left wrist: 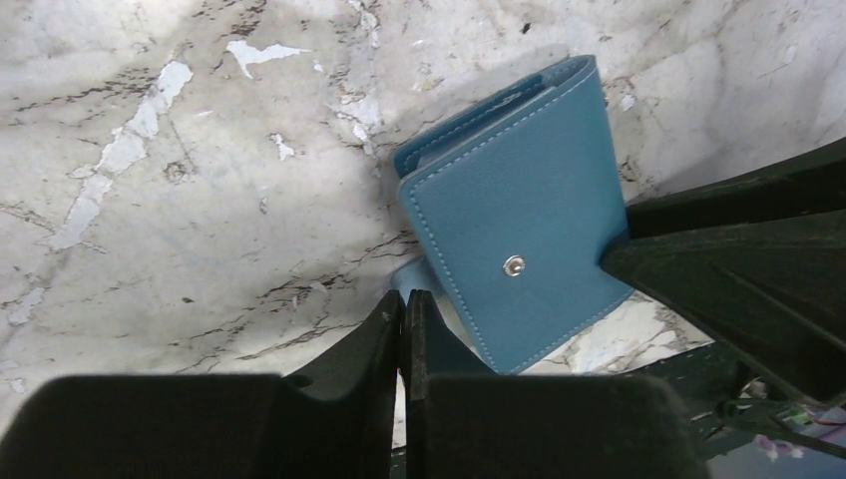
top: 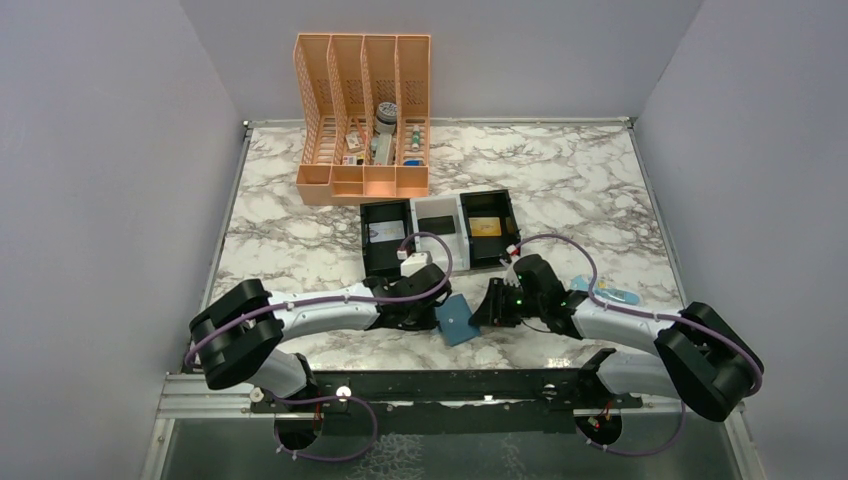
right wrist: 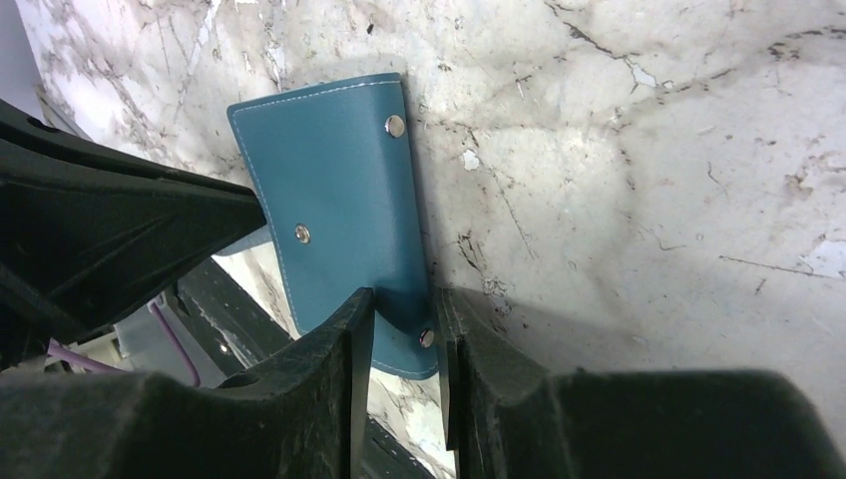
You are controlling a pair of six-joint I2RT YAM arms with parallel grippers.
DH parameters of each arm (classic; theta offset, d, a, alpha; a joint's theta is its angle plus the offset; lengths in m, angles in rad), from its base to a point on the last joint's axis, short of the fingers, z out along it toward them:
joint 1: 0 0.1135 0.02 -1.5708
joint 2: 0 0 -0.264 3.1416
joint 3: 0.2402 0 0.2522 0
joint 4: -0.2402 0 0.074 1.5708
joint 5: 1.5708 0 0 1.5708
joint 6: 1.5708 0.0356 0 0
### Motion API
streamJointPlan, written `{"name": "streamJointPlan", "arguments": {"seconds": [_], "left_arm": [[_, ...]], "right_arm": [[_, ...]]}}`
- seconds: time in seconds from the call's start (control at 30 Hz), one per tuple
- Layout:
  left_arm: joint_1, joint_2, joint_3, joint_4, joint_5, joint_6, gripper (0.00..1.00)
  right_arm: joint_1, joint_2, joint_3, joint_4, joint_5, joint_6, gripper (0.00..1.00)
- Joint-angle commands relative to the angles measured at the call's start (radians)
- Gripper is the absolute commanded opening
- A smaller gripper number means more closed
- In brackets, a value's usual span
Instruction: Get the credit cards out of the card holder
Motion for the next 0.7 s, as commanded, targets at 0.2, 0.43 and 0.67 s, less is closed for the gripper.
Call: {"name": "streamJointPlan", "arguments": {"seconds": [0.2, 0.43, 0.67], "left_arm": [[-0.003, -0.121, -0.068, 0.03, -0.004, -0.001, 0.0], [-0.003, -0.173, -0.015, -0.047, -0.059, 0.095, 0.0], [-0.003, -0.228, 0.068, -0.049, -0.01, 0.229, 0.0]], "right_arm": [[0.004, -0.013, 0.031, -0.046, -0.008, -0.026, 0.34], [0.004, -0.074, 0.081, -0.123, 0.029, -0.064, 0.5], [0.003, -0.109, 0.162, -0.218, 0.077, -0.118, 0.53]]}}
